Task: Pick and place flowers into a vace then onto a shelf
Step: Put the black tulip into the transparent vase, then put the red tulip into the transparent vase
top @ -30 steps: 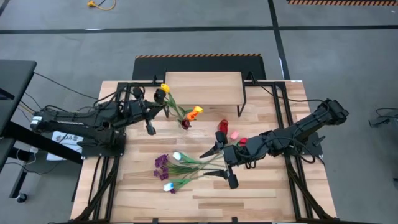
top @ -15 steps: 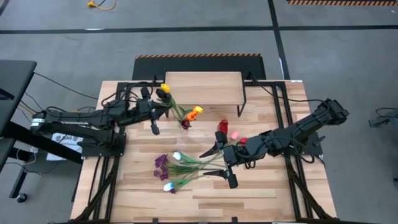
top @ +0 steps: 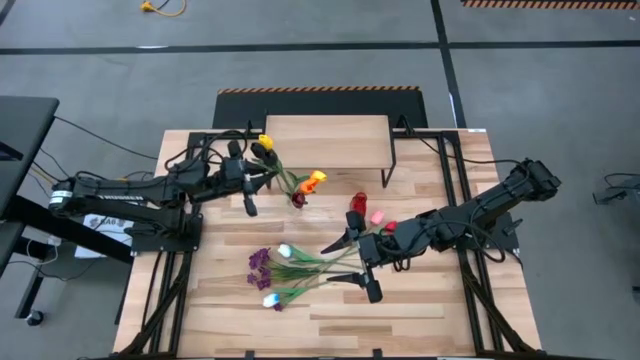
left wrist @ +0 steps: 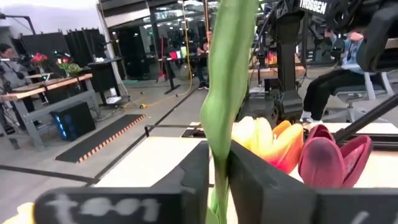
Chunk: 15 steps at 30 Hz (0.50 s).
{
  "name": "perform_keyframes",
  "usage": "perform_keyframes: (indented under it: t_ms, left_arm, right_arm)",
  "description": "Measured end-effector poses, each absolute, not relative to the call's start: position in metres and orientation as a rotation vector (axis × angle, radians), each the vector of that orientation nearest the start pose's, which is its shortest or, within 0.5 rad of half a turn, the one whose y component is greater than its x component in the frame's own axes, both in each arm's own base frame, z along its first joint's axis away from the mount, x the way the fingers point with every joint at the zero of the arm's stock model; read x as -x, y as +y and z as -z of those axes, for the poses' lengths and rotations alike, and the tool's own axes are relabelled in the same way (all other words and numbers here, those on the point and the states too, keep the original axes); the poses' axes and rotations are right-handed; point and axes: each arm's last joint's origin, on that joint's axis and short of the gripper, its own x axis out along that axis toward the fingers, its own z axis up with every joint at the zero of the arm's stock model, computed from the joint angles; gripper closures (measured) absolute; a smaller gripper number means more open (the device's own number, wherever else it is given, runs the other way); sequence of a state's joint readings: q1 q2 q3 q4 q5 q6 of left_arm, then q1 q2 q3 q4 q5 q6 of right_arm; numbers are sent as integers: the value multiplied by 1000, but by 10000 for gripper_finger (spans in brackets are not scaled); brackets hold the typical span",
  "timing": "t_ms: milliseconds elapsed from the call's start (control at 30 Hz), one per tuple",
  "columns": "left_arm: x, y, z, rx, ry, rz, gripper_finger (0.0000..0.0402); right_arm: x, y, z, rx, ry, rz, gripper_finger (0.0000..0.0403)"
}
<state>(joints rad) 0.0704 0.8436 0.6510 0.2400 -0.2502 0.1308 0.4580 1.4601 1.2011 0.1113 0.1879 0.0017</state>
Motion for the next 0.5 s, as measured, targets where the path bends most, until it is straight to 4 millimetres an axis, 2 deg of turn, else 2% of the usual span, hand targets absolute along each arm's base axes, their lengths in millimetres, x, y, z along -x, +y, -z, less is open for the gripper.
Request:
perform_keyframes:
  t_ms: [200,500]
  left_arm:
    - [-191,21,-312,-94,44,-320,292]
    - [-186,20,-322,-50,221,-320,207]
  right_arm:
    - [-306,145,-346,36,145,-269,137]
    - [-306,145,-345,33,161,-268,137]
